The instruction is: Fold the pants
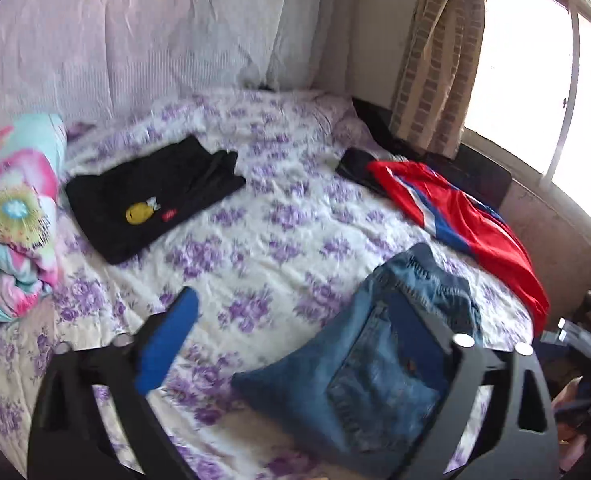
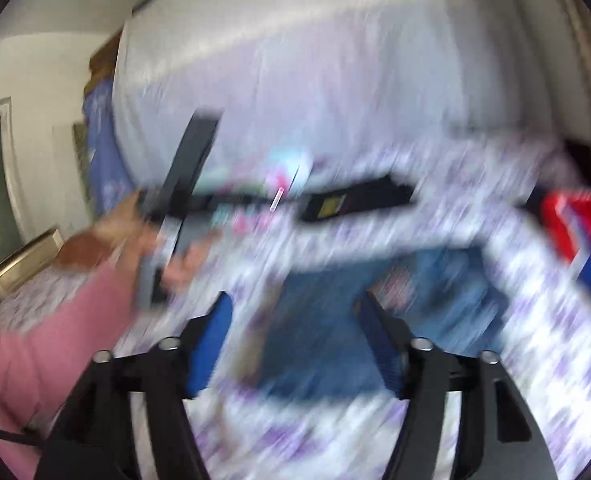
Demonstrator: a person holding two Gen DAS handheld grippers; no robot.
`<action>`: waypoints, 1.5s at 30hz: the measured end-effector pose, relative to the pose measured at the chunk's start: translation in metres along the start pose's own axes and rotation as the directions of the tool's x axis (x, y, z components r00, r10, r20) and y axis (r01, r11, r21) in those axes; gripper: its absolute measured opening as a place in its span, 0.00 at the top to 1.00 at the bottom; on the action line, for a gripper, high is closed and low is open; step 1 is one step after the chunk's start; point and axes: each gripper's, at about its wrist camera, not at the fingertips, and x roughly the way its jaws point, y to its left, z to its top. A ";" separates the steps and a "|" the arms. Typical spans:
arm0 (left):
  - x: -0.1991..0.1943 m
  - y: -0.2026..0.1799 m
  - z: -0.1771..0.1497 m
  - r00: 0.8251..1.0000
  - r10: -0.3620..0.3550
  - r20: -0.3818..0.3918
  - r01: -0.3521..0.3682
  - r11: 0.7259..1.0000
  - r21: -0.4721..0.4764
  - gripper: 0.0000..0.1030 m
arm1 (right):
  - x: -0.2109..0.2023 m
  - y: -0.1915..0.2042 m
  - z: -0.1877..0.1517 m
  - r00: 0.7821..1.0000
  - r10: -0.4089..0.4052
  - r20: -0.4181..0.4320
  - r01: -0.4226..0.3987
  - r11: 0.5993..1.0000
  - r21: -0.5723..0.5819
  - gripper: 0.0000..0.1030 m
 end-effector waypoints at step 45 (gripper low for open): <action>-0.011 -0.034 -0.127 0.971 0.110 -0.211 -0.210 0.816 -0.538 0.04 | 0.071 -0.213 -0.039 0.918 0.320 -0.232 -0.112 0.773 0.624 0.26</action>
